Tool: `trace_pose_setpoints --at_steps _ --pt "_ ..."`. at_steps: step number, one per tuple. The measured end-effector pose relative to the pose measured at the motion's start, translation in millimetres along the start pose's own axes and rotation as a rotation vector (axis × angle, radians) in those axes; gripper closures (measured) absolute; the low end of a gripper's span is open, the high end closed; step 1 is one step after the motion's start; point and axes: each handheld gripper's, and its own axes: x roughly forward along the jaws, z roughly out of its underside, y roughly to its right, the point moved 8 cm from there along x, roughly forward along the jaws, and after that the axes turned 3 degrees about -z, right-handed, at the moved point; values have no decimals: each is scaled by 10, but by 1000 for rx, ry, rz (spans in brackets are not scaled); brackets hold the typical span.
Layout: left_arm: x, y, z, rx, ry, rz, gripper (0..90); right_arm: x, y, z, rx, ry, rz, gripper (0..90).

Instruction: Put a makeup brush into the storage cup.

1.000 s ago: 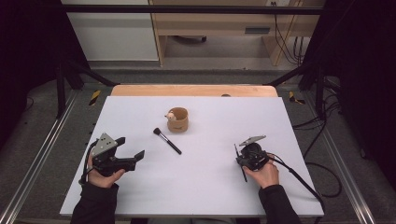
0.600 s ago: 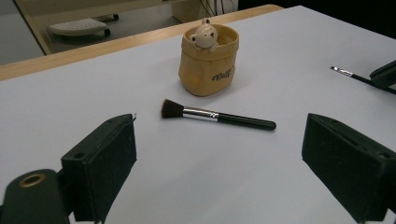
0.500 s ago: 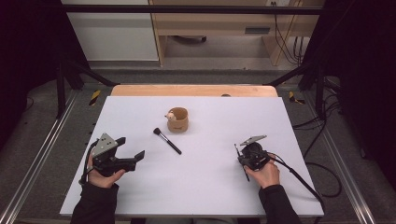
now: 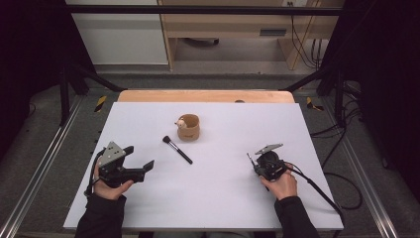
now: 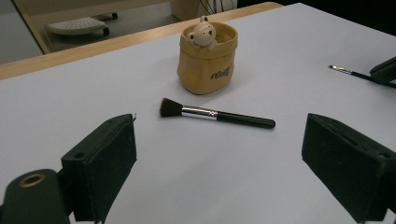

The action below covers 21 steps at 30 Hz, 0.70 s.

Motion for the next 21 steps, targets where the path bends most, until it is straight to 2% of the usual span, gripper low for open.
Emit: trace_pose_setpoints --at_steps 3,5,13,15,17,18,21 --pt "-1 -1 1 2 -1 1 96 2 5 0 -21 2 -9 854" --pt "1 2 -2 -3 4 1 97 -3 -19 -1 -14 1 -26 856" --pt "11 6 5 5 -3 2 96 9 -3 7 -26 3 -32 844" --pt "12 11 5 3 -4 4 96 -4 16 -2 -30 9 -12 787" --pt "13 7 7 2 -5 2 96 -40 17 -22 -35 20 -18 744" --pt "14 3 7 3 -6 2 96 -60 3 -36 -21 25 -27 723" --pt "13 4 8 3 -6 3 96 -151 12 -82 -38 37 -32 673"
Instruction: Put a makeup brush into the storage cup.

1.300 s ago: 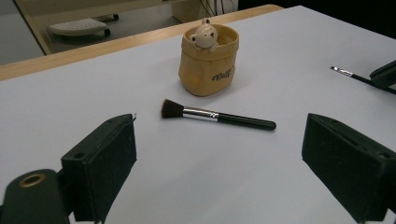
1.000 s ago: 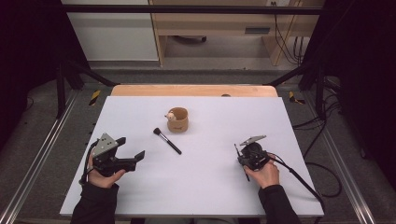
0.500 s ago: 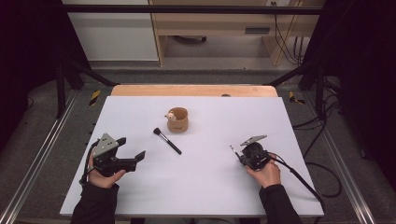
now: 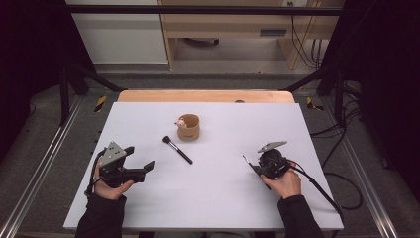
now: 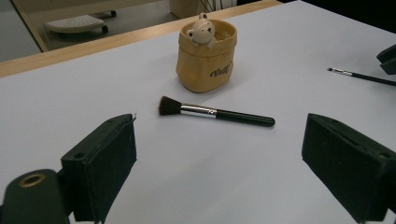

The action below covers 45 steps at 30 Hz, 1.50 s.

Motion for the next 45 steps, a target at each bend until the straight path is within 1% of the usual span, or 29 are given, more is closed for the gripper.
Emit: trace_pose_setpoints --at_steps 2,4,5,6,7,8,9,10,12,13,14,17,18,19,20,21,22,25,26,27,28,34,37,38,39,40,42,43,45 --pt "2 3 0 0 0 1 96 -45 -1 -23 16 -11 -6 645" --pt "2 4 5 3 -5 3 96 -58 12 -31 -2 -34 -2 620" --pt "2 4 5 3 -5 3 96 -62 8 -38 4 -52 1 607" --pt "2 5 5 4 -5 3 96 -62 8 -38 4 -52 1 607" --pt "3 6 4 1 -4 4 96 -55 5 -42 -21 -97 -1 600" --pt "2 6 4 3 -5 5 96 -55 5 -42 -21 -97 -1 600" --pt "3 6 5 3 -6 5 96 -44 -9 -55 -26 -131 -4 599" --pt "4 7 5 4 -6 6 96 -44 -9 -55 -26 -131 -4 599" --pt "7 10 7 9 -9 7 96 -25 -16 -70 -39 -174 -10 603" --pt "7 10 7 9 -9 7 96 -25 -16 -70 -39 -174 -10 603" --pt "10 16 8 8 -9 8 96 -9 -22 -76 -43 -201 -16 610" --pt "14 19 10 9 -11 9 96 6 -19 -81 -42 -216 -17 624" --pt "14 14 10 10 -11 10 96 20 -17 -80 -42 -234 -26 637" --pt "14 14 10 10 -11 10 95 20 -17 -80 -42 -234 -26 637" --pt "14 11 12 9 -12 10 95 41 -10 -67 -44 -252 -32 652" --pt "14 12 13 7 -12 10 95 41 -10 -67 -44 -252 -32 652" --pt "19 18 12 1 -9 10 95 61 -2 -56 -51 -265 -30 661" --pt "20 21 12 3 -10 11 96 73 -7 -51 -48 -273 -35 676" --pt "19 20 15 7 -14 12 95 83 -18 -40 -50 -284 -48 703" --pt "19 20 15 7 -14 12 95 83 -18 -40 -50 -284 -48 703" --pt "20 16 17 9 -16 11 95 87 -36 -28 -39 -297 -57 724" --pt "22 21 20 8 -17 13 96 120 -53 6 -47 -321 -53 778" --pt "25 21 21 9 -17 11 96 146 -52 28 -59 -327 -45 799" --pt "25 22 21 9 -17 12 95 148 -62 32 -50 -331 -45 804" --pt "25 22 22 10 -18 11 95 148 -62 32 -50 -331 -45 804" --pt "25 23 21 9 -17 12 96 149 -65 36 -54 -325 -49 830" --pt "26 24 22 10 -19 12 95 151 -65 37 -58 -323 -46 833" --pt "27 26 22 11 -19 12 96 146 -74 37 -48 -324 -43 839" --pt "31 31 23 11 -19 12 96 146 -75 38 -43 -324 -41 842"
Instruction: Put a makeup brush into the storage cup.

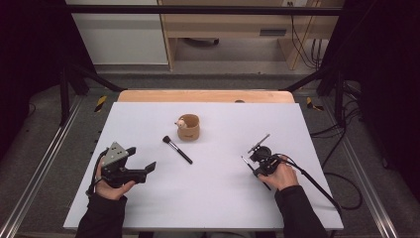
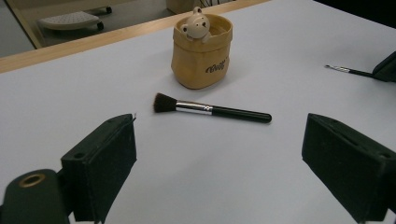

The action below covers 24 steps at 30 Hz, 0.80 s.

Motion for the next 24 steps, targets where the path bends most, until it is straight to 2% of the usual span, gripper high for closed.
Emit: trace_pose_setpoints --at_steps 9,16,19,21,22,24 --pt "8 15 2 4 -3 3 96 -5 -6 1 2 8 12 857" --pt "9 27 -4 0 -1 5 96 -112 -29 -30 15 69 -14 857" --pt "10 42 -10 2 1 7 97 -202 -54 -34 15 118 -25 857" --pt "14 59 -14 0 1 9 97 -213 -65 -35 19 130 -30 857" --pt "16 68 -15 -1 0 10 97 -247 -96 -37 13 162 -42 857" --pt "22 81 -19 -5 2 10 98 -263 -123 -38 11 185 -51 856"
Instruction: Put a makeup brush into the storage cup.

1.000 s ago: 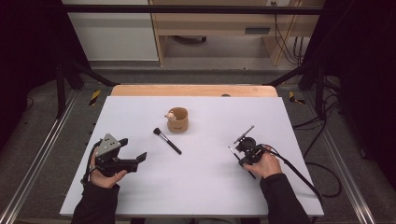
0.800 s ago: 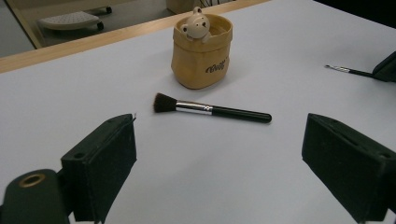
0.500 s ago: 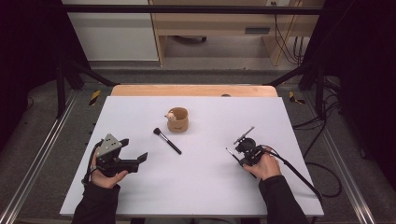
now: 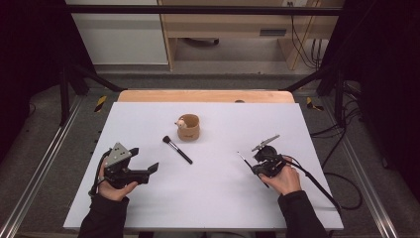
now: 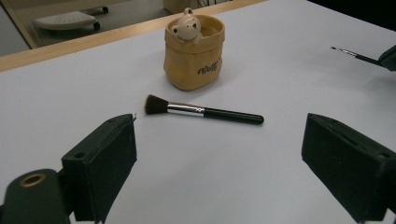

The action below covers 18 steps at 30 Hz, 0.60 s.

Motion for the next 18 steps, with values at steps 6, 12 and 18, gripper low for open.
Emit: trace_pose_setpoints --at_steps 6,12,18 --pt "5 44 -11 4 -1 3 100 -41 -109 -11 -10 76 -32 857" --pt "4 93 -31 2 6 11 100 -38 -167 -17 -8 111 -47 856" --pt "1 127 -56 -7 20 21 101 -101 -203 -50 -41 182 -67 856"
